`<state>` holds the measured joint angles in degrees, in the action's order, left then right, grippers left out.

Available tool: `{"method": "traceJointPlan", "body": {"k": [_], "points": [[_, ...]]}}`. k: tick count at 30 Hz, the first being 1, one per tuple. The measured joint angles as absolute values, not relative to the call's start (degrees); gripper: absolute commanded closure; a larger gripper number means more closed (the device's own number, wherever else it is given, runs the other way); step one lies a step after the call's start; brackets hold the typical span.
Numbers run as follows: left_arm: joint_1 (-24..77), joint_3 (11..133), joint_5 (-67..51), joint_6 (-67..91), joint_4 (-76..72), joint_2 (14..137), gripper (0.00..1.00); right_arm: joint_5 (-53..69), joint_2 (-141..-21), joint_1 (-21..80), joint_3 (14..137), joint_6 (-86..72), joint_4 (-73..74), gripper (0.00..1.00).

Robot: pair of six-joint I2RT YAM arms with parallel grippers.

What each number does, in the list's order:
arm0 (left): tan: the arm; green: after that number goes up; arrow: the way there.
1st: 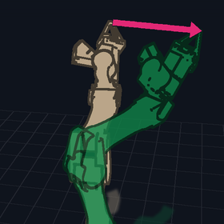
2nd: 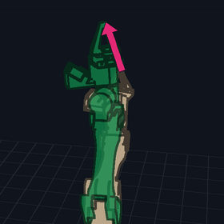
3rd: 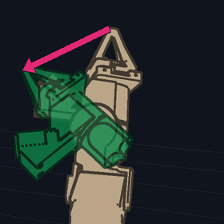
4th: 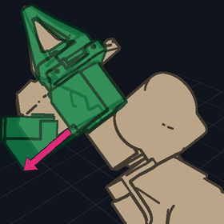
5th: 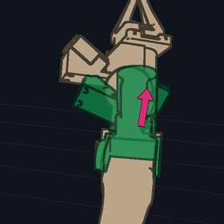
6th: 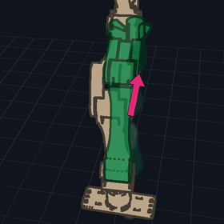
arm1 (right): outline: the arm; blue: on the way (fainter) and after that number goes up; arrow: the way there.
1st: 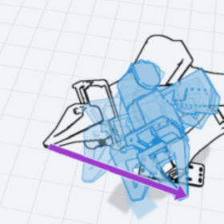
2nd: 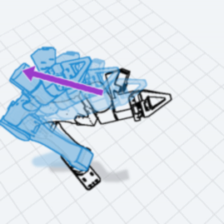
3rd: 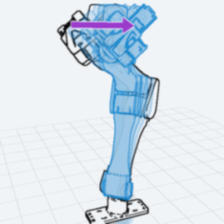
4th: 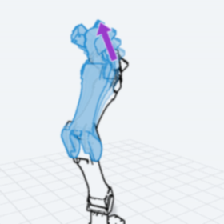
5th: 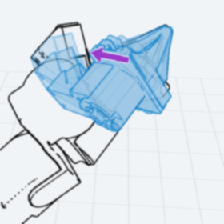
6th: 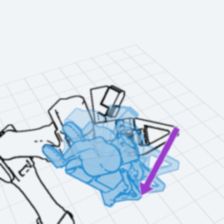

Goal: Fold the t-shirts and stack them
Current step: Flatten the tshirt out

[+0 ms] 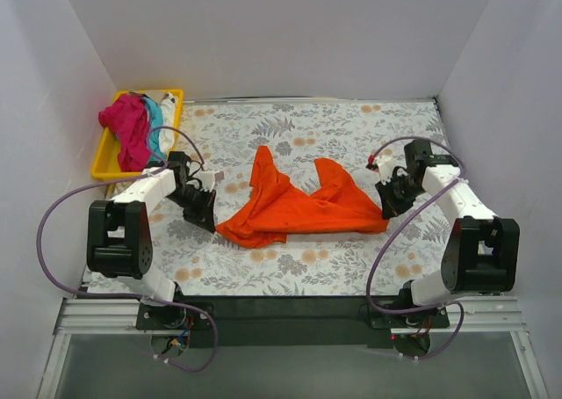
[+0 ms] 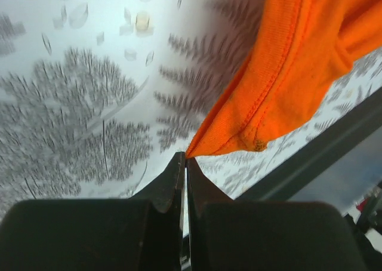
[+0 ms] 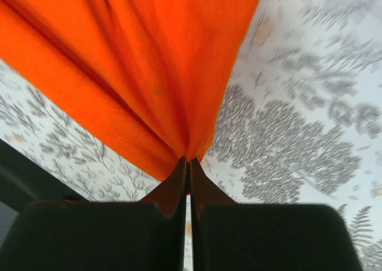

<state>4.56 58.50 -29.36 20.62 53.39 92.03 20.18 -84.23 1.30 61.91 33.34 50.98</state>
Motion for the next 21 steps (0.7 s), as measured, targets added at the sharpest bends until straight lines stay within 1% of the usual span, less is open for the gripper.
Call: {"method": "traceJointPlan", "body": {"k": [6, 7, 8, 9, 10, 11, 12, 14, 17, 18, 21], "points": [[-3.4, 55.4, -26.7, 11.8, 59.4, 92.0, 1.00, 14.6, -80.6, 1.6, 50.9, 40.9, 54.7, 0.99], [-4.7, 55.4, -26.8, 10.5, 59.8, 92.0, 0.89, 14.7, -79.5, 1.6, 50.0, 41.9, 55.2, 0.84], [-5.7, 55.4, -26.8, 9.2, 60.2, 92.0, 0.69, 15.0, -78.6, 1.7, 49.4, 42.5, 55.7, 0.52], [-6.2, 55.5, -26.4, 7.5, 60.7, 92.0, 0.55, 13.8, -77.9, 1.8, 49.3, 43.7, 56.3, 0.43], [-6.7, 55.9, -25.4, 6.0, 61.5, 92.1, 0.38, 12.9, -77.5, 1.4, 49.3, 45.1, 56.8, 0.31], [-7.2, 56.8, -25.6, 4.9, 62.7, 92.4, 0.29, 12.3, -77.5, 1.1, 49.7, 45.6, 57.6, 0.22], [-7.8, 58.2, -25.9, 4.2, 63.6, 92.7, 0.28, 12.1, -77.8, 0.9, 50.6, 45.9, 58.5, 0.15], [-8.0, 62.6, -27.6, 4.1, 65.1, 94.1, 0.27, 12.6, -79.0, 0.7, 53.7, 46.3, 59.8, 0.14], [-6.9, 72.5, -30.7, 6.3, 63.1, 97.3, 0.27, 15.4, -82.8, 0.7, 63.5, 44.7, 59.7, 0.16], [-6.1, 75.5, -31.3, 8.0, 61.1, 98.2, 0.27, 16.6, -84.5, 0.8, 67.2, 43.3, 59.1, 0.19], [-2.5, 82.0, -31.4, 13.8, 53.6, 101.5, 0.28, 20.3, -93.0, 0.8, 79.6, 38.7, 57.2, 0.23]]}}
